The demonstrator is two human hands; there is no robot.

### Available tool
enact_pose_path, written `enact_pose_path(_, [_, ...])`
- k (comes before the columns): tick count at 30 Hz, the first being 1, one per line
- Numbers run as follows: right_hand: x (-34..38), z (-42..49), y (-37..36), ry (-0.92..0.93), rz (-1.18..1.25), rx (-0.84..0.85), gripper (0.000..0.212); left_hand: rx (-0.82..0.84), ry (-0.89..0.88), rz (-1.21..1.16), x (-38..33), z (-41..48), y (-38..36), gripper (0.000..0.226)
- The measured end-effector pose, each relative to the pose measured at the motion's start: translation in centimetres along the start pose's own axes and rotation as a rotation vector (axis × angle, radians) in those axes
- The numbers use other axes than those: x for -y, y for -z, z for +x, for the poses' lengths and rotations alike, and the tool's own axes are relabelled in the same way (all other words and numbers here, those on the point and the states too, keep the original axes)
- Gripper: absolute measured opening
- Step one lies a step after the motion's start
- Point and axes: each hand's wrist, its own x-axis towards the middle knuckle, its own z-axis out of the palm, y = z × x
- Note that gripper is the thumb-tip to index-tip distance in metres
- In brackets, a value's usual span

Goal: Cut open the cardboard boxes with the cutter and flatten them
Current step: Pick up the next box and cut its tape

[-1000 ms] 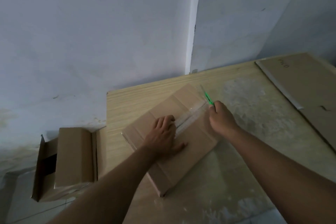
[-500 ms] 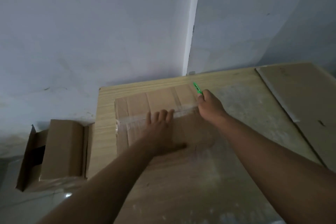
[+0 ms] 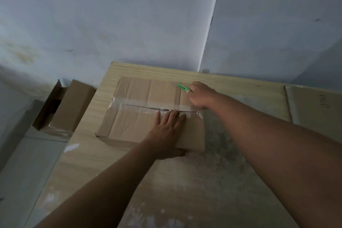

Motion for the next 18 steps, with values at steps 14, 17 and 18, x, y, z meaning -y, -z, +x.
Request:
enact_pose_path(14, [-1.0, -12.3, -6.8, -0.319, -0.166, -0.241, 0.03, 0.055, -0.194, 0.051, 6.7, -2.2, 2.6, 0.123])
enact_pose_path(17, [1.1, -13.8, -8.5, -0.378, -0.106, -0.259, 0.03, 0.155, -0.419, 0.139, 3.2, -1.4, 2.8, 0.134])
enact_pose_path(18, [1.6, -14.2, -9.0, -0.373, -0.08, -0.284, 0.028, 0.164, -0.462, 0.165, 2.5, -1.5, 2.5, 0.137])
